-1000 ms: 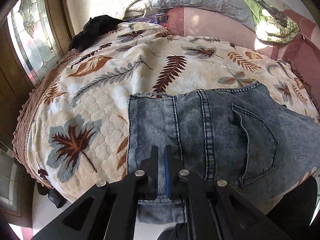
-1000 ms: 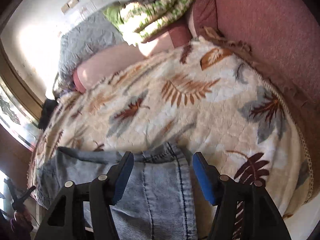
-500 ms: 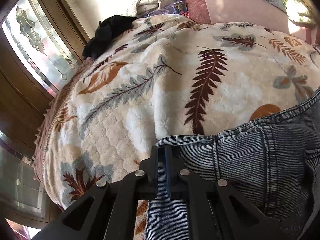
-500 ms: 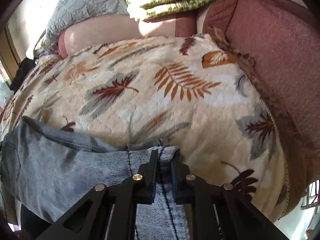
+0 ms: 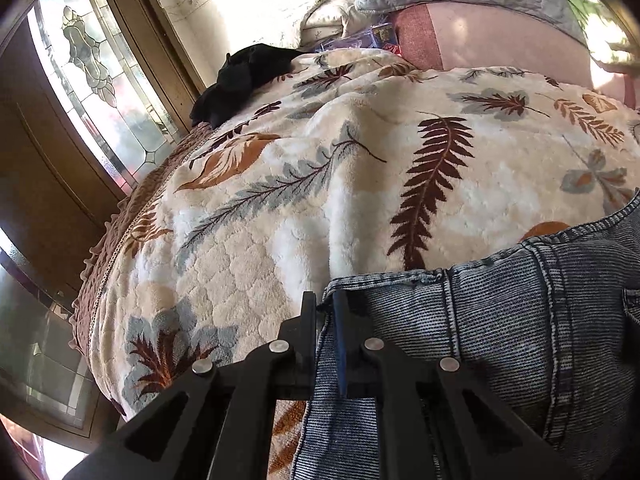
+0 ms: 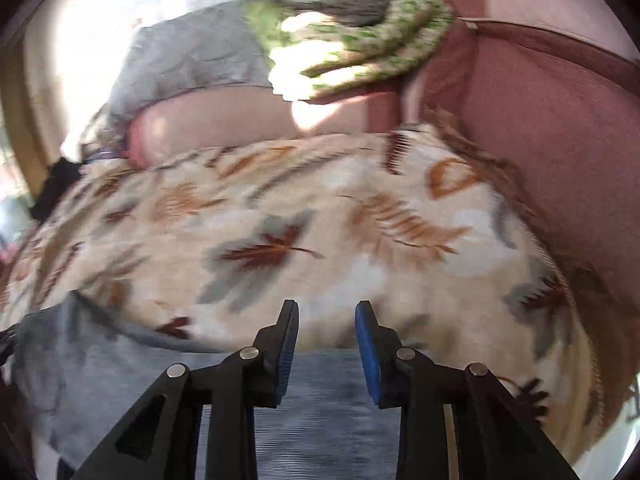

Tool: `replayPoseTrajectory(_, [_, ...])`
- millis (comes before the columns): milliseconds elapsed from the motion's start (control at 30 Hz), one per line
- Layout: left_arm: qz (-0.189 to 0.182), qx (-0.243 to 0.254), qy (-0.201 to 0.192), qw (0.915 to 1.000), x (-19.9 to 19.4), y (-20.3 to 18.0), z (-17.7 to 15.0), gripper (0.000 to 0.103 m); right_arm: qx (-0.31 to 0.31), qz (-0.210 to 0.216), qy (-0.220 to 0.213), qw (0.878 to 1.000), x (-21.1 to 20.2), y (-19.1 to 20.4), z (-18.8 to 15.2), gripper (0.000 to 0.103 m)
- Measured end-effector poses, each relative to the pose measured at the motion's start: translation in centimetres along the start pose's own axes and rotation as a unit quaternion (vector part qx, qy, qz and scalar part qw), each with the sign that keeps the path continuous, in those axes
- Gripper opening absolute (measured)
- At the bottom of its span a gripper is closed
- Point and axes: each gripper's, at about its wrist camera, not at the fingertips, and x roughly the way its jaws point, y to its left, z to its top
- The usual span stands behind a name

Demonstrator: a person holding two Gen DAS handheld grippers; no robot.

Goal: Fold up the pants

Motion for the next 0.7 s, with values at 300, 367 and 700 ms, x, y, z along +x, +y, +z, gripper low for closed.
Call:
replayPoseTrajectory(300, [-0.010, -0.016, 0.017, 0.9997, -1.8, 1.4, -1.0, 0.010, -0.202, 0.191, 0.109, 0.955, 7.2, 20.2, -1.3, 0.032])
replayPoseTrajectory(367, [-0.012, -0.009, 0.014, 0.9998, -2.2, 1.5, -1.5, 0.010, -0.213, 0.180, 0.113, 0.954, 8.8, 21.6, -1.8, 0.032])
replayPoseTrajectory(700, [0.045, 0.009, 0.011, 0.9989, 1.0, 0.9, -1.3, 0.010, -0.218, 0.135, 0.137, 0.957, 12.7, 23.6, -2.2, 0.002])
